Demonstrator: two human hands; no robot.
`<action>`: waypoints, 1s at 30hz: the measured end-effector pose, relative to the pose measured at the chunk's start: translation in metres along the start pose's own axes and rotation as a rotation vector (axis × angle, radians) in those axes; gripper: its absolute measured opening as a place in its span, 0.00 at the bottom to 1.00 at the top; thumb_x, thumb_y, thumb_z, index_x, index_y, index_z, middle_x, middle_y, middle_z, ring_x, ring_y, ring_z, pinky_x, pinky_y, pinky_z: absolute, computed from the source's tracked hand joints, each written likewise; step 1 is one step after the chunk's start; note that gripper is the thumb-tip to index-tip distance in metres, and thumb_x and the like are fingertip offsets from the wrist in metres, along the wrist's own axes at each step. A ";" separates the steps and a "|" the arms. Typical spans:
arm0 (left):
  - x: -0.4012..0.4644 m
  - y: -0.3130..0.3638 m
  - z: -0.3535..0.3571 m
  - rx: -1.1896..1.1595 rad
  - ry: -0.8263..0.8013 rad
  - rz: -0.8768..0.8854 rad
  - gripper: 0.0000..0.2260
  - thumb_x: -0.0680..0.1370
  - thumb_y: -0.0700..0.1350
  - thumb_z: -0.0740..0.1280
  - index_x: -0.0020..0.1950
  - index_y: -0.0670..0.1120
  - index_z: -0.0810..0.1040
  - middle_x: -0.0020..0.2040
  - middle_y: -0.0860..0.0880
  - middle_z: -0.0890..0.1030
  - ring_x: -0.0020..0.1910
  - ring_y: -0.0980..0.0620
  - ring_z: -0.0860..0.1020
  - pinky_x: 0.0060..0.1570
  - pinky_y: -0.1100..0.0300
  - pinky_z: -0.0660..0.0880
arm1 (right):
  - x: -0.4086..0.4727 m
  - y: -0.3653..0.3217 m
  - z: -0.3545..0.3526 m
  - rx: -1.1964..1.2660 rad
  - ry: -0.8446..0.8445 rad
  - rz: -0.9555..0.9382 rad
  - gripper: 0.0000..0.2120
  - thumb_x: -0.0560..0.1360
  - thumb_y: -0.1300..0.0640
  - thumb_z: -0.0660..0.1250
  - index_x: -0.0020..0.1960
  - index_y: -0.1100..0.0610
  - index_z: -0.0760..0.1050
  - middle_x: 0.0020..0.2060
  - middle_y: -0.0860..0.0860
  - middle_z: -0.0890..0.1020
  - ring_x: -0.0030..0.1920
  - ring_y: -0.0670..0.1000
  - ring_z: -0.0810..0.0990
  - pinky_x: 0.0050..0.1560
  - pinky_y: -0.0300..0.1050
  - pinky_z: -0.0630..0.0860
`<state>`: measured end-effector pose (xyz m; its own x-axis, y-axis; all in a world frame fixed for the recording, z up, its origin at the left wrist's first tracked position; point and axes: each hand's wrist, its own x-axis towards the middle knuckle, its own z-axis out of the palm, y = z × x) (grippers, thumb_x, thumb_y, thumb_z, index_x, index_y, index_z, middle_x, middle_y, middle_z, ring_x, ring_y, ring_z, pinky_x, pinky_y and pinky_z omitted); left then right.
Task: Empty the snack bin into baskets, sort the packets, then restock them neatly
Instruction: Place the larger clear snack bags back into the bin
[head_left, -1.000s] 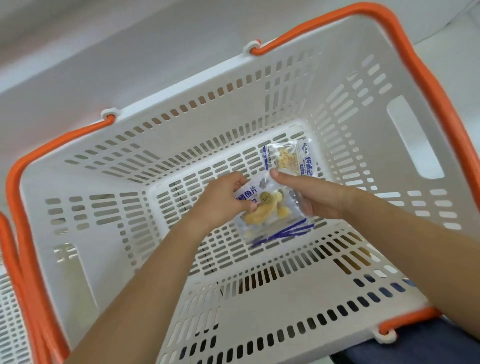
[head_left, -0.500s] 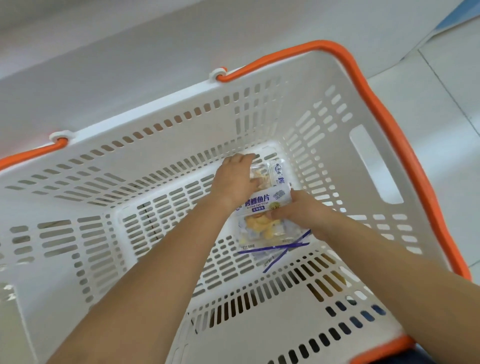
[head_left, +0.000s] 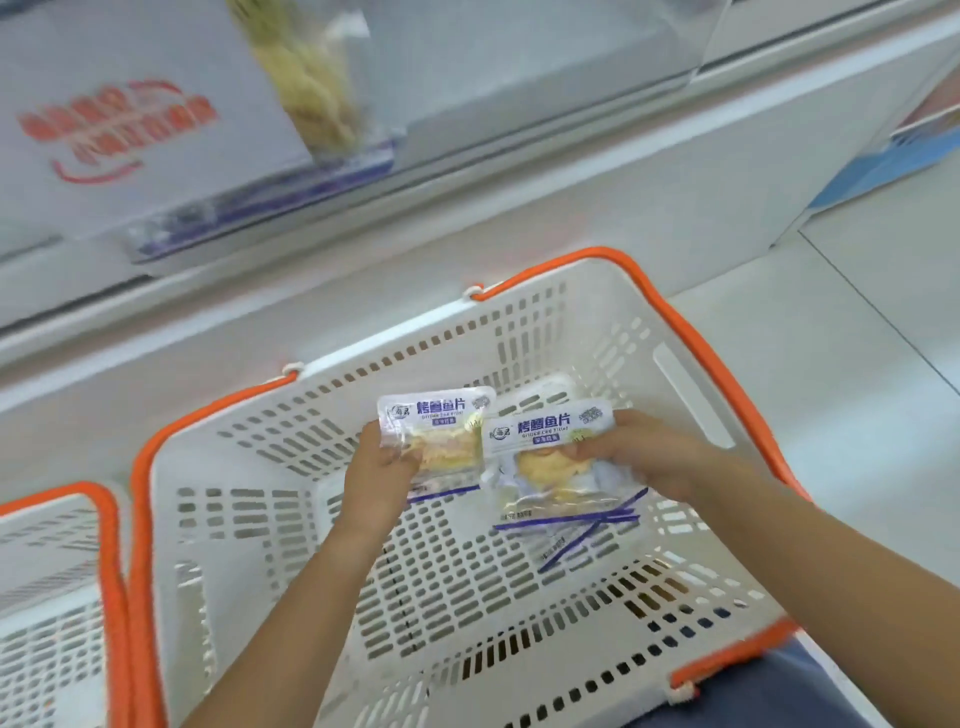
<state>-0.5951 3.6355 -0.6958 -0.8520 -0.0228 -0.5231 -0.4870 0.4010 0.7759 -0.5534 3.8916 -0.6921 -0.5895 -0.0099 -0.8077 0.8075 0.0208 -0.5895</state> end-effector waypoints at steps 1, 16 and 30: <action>-0.011 0.006 -0.010 -0.039 0.003 -0.006 0.13 0.79 0.37 0.63 0.60 0.50 0.71 0.57 0.49 0.77 0.56 0.50 0.76 0.46 0.58 0.71 | -0.019 -0.012 0.000 0.045 -0.035 -0.026 0.23 0.67 0.61 0.75 0.60 0.62 0.77 0.52 0.54 0.84 0.55 0.55 0.82 0.63 0.53 0.74; -0.195 0.165 -0.096 -0.327 -0.273 0.368 0.23 0.70 0.56 0.74 0.63 0.54 0.76 0.54 0.54 0.84 0.55 0.51 0.81 0.53 0.54 0.75 | -0.244 -0.149 0.072 0.147 -0.067 -0.574 0.16 0.66 0.62 0.74 0.54 0.64 0.80 0.48 0.59 0.84 0.44 0.55 0.85 0.49 0.49 0.81; -0.196 0.273 -0.169 -0.126 -0.051 0.790 0.17 0.72 0.40 0.74 0.55 0.55 0.75 0.47 0.59 0.83 0.49 0.63 0.80 0.42 0.74 0.74 | -0.282 -0.239 0.085 -0.016 -0.004 -1.080 0.36 0.60 0.67 0.76 0.65 0.60 0.68 0.57 0.57 0.82 0.57 0.55 0.81 0.58 0.48 0.77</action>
<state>-0.5940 3.5946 -0.3215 -0.9457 0.2678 0.1841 0.2356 0.1750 0.9560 -0.5782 3.8043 -0.3235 -0.9897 -0.0346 0.1390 -0.1395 0.0124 -0.9901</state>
